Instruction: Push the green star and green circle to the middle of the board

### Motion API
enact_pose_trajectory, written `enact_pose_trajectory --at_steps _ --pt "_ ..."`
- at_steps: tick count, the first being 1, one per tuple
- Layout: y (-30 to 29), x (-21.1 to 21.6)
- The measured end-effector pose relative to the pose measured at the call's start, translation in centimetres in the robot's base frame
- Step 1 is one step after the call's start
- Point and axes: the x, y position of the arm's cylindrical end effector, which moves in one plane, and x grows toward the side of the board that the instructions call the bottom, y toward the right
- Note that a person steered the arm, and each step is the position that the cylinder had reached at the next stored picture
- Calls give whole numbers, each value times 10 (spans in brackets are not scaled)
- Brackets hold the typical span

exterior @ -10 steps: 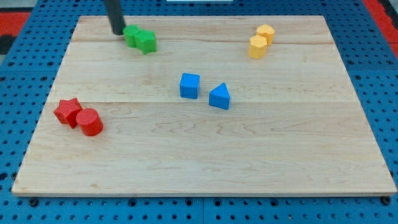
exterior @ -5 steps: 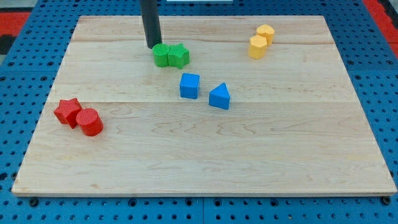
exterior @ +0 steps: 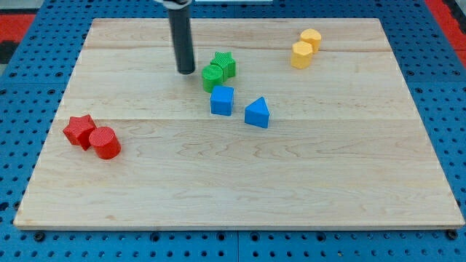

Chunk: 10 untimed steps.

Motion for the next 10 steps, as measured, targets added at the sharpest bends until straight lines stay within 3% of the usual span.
enact_pose_trajectory --at_steps 1,2,4,10 --pt "7 42" --pt "41 41" --pt "37 -28" --pt "117 -127"
